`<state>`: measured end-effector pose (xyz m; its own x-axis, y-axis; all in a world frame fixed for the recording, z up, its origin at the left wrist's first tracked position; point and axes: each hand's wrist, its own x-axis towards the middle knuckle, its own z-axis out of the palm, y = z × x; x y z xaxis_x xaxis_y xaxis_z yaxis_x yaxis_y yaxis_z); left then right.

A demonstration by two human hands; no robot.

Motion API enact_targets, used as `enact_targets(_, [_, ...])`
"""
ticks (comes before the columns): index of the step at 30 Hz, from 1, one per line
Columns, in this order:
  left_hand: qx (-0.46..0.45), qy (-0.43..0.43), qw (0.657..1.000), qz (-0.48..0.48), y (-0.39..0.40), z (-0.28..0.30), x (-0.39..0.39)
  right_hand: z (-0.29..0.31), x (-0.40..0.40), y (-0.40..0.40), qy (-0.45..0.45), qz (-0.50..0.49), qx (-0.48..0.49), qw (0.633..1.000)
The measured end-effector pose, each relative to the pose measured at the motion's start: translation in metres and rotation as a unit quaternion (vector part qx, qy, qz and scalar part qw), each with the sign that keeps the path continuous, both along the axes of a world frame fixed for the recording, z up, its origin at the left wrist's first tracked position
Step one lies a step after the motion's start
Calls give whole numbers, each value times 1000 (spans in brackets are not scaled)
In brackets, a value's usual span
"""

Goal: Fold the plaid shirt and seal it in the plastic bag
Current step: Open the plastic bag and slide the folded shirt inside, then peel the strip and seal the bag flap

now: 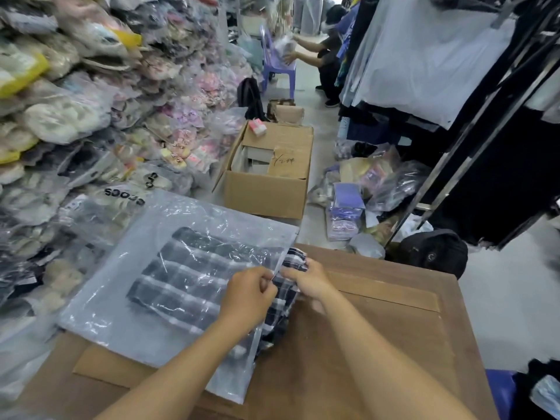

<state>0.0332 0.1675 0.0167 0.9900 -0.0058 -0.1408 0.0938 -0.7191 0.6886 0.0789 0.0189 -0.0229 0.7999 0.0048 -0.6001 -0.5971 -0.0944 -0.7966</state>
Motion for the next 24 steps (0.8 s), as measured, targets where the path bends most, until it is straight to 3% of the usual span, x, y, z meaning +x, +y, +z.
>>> enact_targets(6, [-42,-9,999,23,6,14,3,-1,12,49,93,-2,142,985])
enact_targets(8, [-67,-5,998,18,6,20,2,2,12,59,100,5,143,985])
enact_targets(16, [-90,10,996,16,13,21,11,4,13,50,136,-32,293,946])
enact_targets(20, [-103,26,994,29,12,19,20,11,14,11,88,3,170,982])
enact_targets(24, [-93,24,994,43,6,17,19,21,22,-33,28,-126,24,991])
